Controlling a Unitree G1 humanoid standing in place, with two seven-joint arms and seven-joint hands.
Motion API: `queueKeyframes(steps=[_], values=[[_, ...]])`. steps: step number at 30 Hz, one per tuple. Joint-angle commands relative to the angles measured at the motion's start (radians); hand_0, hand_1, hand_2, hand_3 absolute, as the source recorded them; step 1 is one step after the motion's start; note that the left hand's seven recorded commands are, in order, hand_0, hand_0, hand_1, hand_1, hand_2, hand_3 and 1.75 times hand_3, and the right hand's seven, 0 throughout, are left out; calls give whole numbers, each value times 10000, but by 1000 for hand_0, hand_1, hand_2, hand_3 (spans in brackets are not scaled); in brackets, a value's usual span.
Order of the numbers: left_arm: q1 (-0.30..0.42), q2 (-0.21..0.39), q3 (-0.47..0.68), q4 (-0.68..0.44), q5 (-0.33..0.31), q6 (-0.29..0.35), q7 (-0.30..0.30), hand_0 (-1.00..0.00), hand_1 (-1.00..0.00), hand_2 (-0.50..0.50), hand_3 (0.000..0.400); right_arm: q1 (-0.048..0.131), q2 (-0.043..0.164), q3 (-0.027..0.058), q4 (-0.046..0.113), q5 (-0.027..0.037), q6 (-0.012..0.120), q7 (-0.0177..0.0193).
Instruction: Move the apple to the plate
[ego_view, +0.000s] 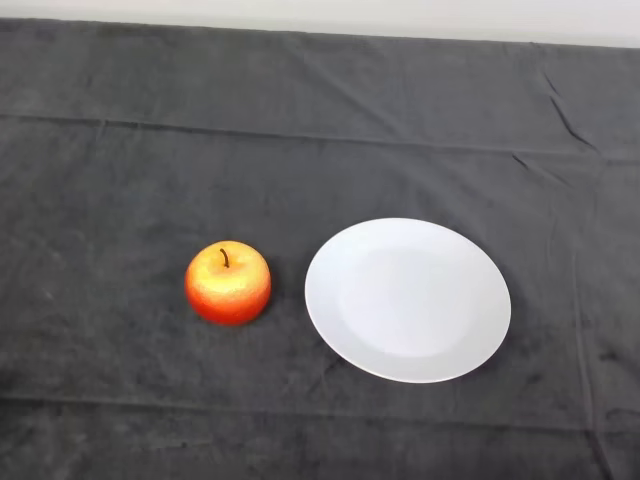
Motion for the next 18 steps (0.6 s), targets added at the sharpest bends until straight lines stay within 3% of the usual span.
queueKeyframes(steps=[1,14,18], values=[[-224,7,13,-109,162,-304,-109,0,0,0,0,802,844,98,646,101,959,37],[285,-130,-257,-1074,773,-979,279,0,0,0,0,804,846,136,639,141,964,41],[241,457,-27,-1258,352,-852,-499,0,0,0,0,805,847,148,634,153,967,42]])
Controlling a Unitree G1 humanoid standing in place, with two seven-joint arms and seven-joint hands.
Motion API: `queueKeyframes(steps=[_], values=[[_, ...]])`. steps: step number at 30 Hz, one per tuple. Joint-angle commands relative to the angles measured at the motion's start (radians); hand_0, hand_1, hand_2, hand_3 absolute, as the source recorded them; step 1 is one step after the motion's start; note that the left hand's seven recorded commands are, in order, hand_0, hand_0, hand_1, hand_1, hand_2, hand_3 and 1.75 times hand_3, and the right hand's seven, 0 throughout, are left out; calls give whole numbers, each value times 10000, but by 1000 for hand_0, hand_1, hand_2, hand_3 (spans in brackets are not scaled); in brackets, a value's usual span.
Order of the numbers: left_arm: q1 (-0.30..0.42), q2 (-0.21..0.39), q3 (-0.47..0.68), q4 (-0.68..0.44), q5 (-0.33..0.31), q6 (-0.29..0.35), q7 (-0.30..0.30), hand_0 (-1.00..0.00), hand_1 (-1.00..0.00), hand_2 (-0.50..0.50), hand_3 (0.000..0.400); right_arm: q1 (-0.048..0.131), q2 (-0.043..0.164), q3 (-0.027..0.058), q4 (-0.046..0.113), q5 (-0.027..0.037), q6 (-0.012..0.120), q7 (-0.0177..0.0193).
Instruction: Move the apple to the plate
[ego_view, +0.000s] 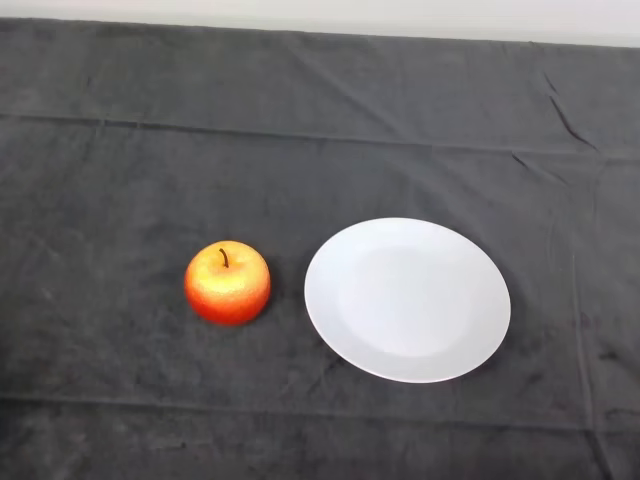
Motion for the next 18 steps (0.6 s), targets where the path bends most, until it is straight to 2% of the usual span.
queueKeyframes(steps=[1,4,9,18], values=[[228,338,-6,-178,-39,-107,-236,0,0,0,0,805,841,29,657,148,950,43],[113,391,-156,-625,256,218,17,0,0,0,0,806,841,38,654,157,952,43],[245,212,-528,-2126,918,909,642,0,0,0,0,811,844,55,640,175,961,45],[769,14,-978,-5341,1515,2551,921,0,0,0,0,826,851,97,592,214,994,46]])
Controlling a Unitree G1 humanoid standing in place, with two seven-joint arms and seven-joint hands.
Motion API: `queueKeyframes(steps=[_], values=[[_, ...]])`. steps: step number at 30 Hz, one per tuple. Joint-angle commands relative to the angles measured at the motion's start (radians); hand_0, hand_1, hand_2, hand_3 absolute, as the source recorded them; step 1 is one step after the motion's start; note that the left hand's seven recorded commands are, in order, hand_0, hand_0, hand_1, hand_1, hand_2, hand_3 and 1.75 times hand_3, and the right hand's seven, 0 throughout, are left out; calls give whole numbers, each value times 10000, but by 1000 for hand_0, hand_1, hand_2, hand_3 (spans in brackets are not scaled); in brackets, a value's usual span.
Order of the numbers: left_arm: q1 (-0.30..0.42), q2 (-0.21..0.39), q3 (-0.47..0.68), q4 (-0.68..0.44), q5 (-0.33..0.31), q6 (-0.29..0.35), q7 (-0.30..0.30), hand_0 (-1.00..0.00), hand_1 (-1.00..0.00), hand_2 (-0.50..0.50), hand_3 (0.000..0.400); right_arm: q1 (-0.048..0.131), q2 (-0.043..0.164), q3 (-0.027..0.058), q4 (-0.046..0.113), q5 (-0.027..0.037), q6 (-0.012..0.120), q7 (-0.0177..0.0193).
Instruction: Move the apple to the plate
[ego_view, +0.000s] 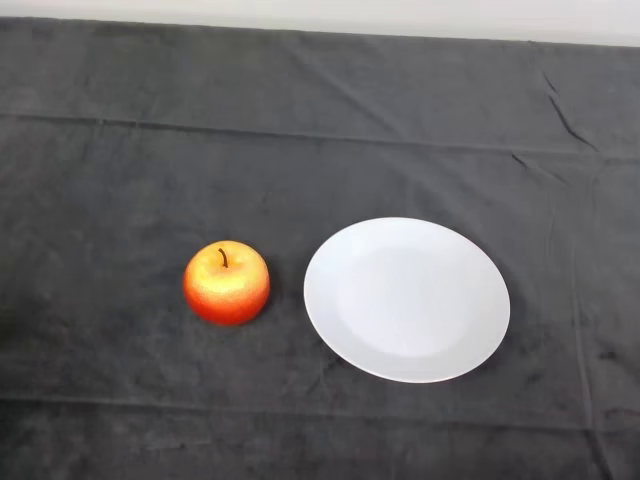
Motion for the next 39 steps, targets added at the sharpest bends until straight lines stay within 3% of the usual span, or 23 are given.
queueKeyframes(steps=[1,9,18,27,39], values=[[320,-18,-132,-705,188,345,125,0,0,0,0,824,847,92,638,209,928,46],[344,-474,-771,-2795,727,1854,179,0,0,0,0,841,855,143,583,257,967,47],[336,-1007,-1772,-3907,1210,2845,24,0,0,0,0,858,863,209,530,320,1005,49],[123,-1208,-2861,-4046,1466,3365,-425,0,0,0,0,870,869,279,492,387,1033,51],[-538,-1232,-3777,-3269,1617,3535,-1012,0,0,0,0,880,874,369,461,477,1056,55]])
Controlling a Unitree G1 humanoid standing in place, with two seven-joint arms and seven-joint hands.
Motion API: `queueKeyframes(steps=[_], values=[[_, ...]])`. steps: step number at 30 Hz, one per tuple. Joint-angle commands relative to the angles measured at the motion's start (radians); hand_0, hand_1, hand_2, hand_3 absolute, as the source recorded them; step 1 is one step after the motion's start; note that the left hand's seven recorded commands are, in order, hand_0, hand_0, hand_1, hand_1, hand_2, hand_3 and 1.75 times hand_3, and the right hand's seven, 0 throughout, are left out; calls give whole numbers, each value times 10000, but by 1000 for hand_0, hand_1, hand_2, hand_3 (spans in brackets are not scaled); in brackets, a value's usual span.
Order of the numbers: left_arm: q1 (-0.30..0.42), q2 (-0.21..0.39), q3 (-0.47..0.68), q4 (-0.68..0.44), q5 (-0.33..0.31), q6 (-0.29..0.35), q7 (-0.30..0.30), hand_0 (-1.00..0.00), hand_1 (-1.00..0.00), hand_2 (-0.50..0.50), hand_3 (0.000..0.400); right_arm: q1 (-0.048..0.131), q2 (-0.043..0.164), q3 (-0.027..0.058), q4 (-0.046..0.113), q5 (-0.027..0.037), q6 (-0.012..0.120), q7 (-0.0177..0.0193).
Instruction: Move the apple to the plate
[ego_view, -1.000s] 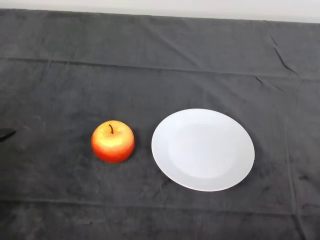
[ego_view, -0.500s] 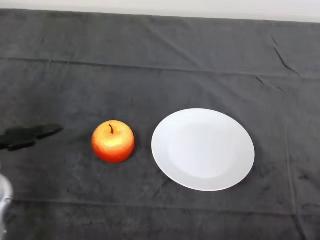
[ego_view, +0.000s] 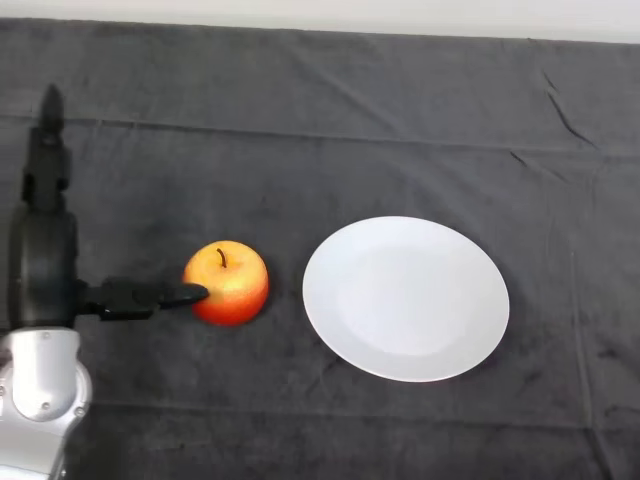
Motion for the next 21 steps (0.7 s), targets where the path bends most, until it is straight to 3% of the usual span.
queueKeyframes(steps=[1,21], values=[[-628,-133,-161,386,152,170,-104,0,0,0,0,873,850,87,732,240,920,57],[-1983,-471,-1029,2760,233,-258,-309,0,0,0,0,874,853,212,724,370,927,64]])
